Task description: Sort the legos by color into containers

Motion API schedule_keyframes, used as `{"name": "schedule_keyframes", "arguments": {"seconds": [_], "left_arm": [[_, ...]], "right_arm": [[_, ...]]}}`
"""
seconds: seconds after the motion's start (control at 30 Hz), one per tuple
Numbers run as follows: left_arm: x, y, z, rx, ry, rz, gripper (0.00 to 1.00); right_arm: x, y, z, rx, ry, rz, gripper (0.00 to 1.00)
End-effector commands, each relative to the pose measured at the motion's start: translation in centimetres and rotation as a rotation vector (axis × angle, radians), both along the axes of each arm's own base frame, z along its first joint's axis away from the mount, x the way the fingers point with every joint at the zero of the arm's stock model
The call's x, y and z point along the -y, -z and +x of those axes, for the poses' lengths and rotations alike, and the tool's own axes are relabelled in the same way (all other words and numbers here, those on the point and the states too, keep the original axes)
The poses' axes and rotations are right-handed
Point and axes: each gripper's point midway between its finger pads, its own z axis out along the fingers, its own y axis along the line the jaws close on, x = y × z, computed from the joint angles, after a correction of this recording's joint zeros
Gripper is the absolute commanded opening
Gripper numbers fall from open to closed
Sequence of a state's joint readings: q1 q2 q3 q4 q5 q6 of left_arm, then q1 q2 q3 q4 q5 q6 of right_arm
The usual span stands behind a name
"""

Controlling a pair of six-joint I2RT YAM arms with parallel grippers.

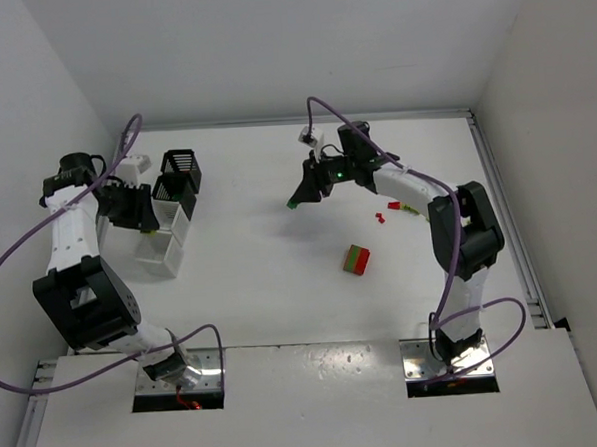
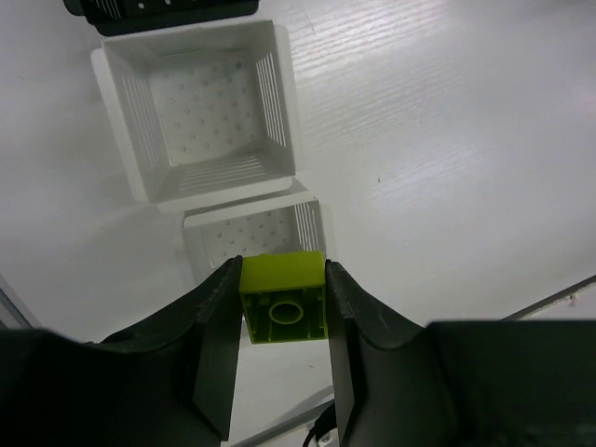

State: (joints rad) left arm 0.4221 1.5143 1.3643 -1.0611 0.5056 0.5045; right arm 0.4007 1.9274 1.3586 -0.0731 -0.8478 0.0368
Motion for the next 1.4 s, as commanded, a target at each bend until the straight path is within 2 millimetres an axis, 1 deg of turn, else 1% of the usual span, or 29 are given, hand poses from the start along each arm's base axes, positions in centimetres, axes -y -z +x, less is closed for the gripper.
{"name": "schedule_keyframes", "arguments": {"seconds": [0.0, 0.1, 0.2, 0.27, 0.3, 0.4, 0.43, 0.5, 0.53, 0.57, 0.63, 0.67, 0.7, 0.73, 0.77, 0.8, 0.93, 0.97, 1.0, 1.03, 1.07, 1.1, 1.13, 1.17, 1.2, 1.23, 1.3, 1.33, 1.37], "left_arm": [[-0.1, -0.5, -0.7, 0.027, 0.037, 0.004, 0.07], [0.1, 0.5, -1.3, -0.006, 0.045, -0.010, 0.09], [0.1, 0.5, -1.3, -0.003, 0.053, -0.005, 0.20], [0.0, 1.4, -1.4, -0.030, 0.058, -0.006, 0.28], [0.1, 1.4, -1.7, -0.038, 0.069, -0.006, 0.36], [-0.2, 1.8, -1.8, -0.053, 0.066, 0.001, 0.54], [-0.2, 1.8, -1.7, -0.050, 0.075, 0.005, 0.56], [-0.1, 1.9, -2.0, -0.051, 0.075, 0.005, 0.60], [0.0, 2.1, -2.2, -0.059, 0.075, 0.000, 0.65], [-0.3, 1.9, -2.3, -0.048, 0.074, 0.009, 0.66], [0.2, 1.8, -2.3, -0.036, 0.082, -0.013, 0.68], [0.5, 1.6, -2.2, -0.027, 0.087, -0.029, 0.69], [0.6, 1.0, -1.5, 0.009, 0.095, -0.038, 0.69], [1.5, -0.3, -0.6, 0.075, 0.117, -0.079, 0.70], [1.9, -1.0, -0.1, 0.109, 0.114, -0.107, 0.70], [2.6, -2.0, 1.4, 0.161, 0.098, -0.133, 0.71], [6.8, -4.8, 4.3, 0.273, 0.134, -0.258, 0.71], [7.6, -4.7, 4.6, 0.270, 0.142, -0.290, 0.71], [8.3, -5.0, 5.3, 0.289, 0.142, -0.312, 0.71], [9.8, -5.0, 5.6, 0.292, 0.169, -0.325, 0.71], [10.6, -4.3, 5.7, 0.285, 0.172, -0.340, 0.71], [11.3, -4.7, 5.9, 0.309, 0.180, -0.346, 0.71], [12.5, -6.0, 6.7, 0.373, 0.190, -0.351, 0.71], [12.9, -5.4, 6.8, 0.380, 0.176, -0.341, 0.73], [13.5, -5.7, 7.0, 0.407, 0.181, -0.336, 0.73], [15.0, -6.1, 7.6, 0.445, 0.217, -0.330, 0.73], [15.6, -6.1, 8.0, 0.475, 0.224, -0.280, 0.75], [16.5, -6.3, 8.1, 0.494, 0.250, -0.267, 0.75], [16.3, -5.5, 8.6, 0.488, 0.230, -0.242, 0.75]], "right_arm": [[-1.3, -2.3, 1.4, 0.067, 0.003, 0.045, 0.00], [-1.6, -2.2, 1.3, 0.068, 0.002, 0.040, 0.00], [-2.1, -2.7, 1.4, 0.081, 0.003, 0.045, 0.00], [-2.5, -2.9, 2.0, 0.075, 0.011, 0.056, 0.00], [-3.3, -3.2, 2.1, 0.076, -0.006, 0.071, 0.00], [-4.0, -3.6, 3.0, 0.058, -0.003, 0.094, 0.00], [-4.9, -3.8, 3.2, 0.062, -0.022, 0.112, 0.00], [-6.0, -4.7, 3.6, 0.070, -0.033, 0.143, 0.00], [-6.2, -4.7, 3.8, 0.061, -0.038, 0.150, 0.00], [-7.0, -5.0, 3.9, 0.049, -0.052, 0.168, 0.00], [-7.6, -5.4, 4.3, 0.022, -0.054, 0.197, 0.00], [-8.0, -5.2, 4.0, -0.056, -0.055, 0.220, 0.00], [-8.4, -6.1, 4.3, -0.054, -0.059, 0.263, 0.00], [-8.7, -6.3, 3.9, -0.091, -0.072, 0.297, 0.00], [-9.0, -7.3, 3.6, -0.202, -0.051, 0.346, 0.00], [-9.4, -7.6, 4.0, -0.195, -0.065, 0.401, 0.00], [-10.8, -8.6, 3.2, -0.373, -0.067, 0.510, 0.00], [-10.8, -9.2, 3.3, -0.367, -0.071, 0.520, 0.00], [-11.3, -8.5, 3.1, -0.389, -0.071, 0.503, 0.00], [-11.4, -9.0, 3.2, -0.379, -0.075, 0.508, 0.00], [-11.5, -8.8, 3.3, -0.398, -0.071, 0.508, 0.00], [-11.6, -8.6, 3.4, -0.439, -0.063, 0.509, 0.00], [-11.6, -9.4, 3.4, -0.427, -0.071, 0.524, 0.00], [-11.7, -8.7, 3.5, -0.447, -0.065, 0.519, 0.00], [-11.7, -9.0, 3.8, -0.438, -0.058, 0.526, 0.00], [-12.1, -8.8, 3.4, -0.456, -0.061, 0.517, 0.00], [-12.1, -8.6, 3.4, -0.455, -0.059, 0.512, 0.00], [-12.5, -8.5, 3.0, -0.464, -0.054, 0.503, 0.00], [-12.4, -9.1, 2.9, -0.456, -0.058, 0.508, 0.00]]}}
